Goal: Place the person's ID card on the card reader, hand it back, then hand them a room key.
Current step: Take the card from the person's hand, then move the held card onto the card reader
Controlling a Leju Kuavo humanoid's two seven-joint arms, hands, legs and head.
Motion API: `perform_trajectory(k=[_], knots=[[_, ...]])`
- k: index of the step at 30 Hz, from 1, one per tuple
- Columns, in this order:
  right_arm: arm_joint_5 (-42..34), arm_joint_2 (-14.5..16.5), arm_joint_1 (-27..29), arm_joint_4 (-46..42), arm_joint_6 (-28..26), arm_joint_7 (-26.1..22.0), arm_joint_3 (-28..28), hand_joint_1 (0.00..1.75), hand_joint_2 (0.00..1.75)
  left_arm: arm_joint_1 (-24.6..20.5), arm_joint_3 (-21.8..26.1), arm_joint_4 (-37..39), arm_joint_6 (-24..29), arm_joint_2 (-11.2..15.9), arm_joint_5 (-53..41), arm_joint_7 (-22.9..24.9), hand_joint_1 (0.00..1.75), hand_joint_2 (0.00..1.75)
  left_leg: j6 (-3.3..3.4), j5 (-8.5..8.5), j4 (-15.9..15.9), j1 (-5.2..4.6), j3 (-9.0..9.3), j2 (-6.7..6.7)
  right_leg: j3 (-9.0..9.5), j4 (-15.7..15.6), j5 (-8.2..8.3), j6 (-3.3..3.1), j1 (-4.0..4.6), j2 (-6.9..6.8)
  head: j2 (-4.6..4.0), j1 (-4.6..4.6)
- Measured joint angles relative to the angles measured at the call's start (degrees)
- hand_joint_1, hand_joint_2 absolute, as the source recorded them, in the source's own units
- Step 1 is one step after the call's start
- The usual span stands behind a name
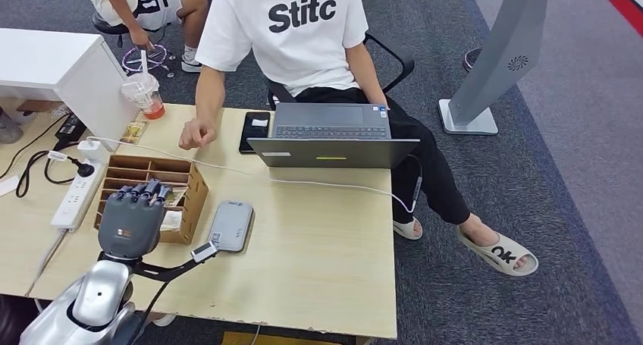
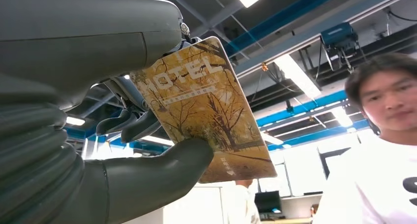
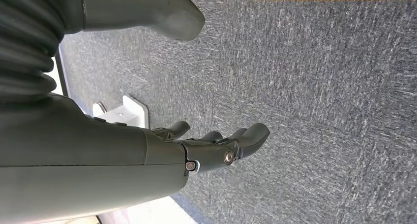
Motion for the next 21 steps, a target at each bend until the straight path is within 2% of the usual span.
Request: perform_trajectory(k=[12,18,21], knots=[[0.45,0.07,0.01,0.03,0.16,0.04,0.01,0.0,1.75,-0.37,-1.01,2.88,-0.5,-3.1,0.0,-2.77,1.75,1.75,0.0,0.0,0.0,0.01,0.0,0.0,0.0,0.01,0.0,0.0,0.01,0.0,0.0,0.0],[0.62,0.07,0.0,0.07,0.17,-0.12,0.01,0.0,1.75,-0.23,-0.78,4.5,-1.32,-5.65,0.0,-8.38,1.75,1.75,0.0,0.0,0.0,0.0,-0.01,-0.01,0.02,0.0,0.0,0.0,0.0,-0.03,0.0,0.0],[0.84,0.08,0.01,0.07,0.17,-0.12,0.02,0.0,1.75,-0.14,-0.66,6.06,-0.82,-7.18,0.0,-8.8,1.75,1.75,0.0,0.0,0.0,0.0,-0.01,-0.01,0.02,0.0,0.0,0.0,0.0,-0.02,0.0,0.0]])
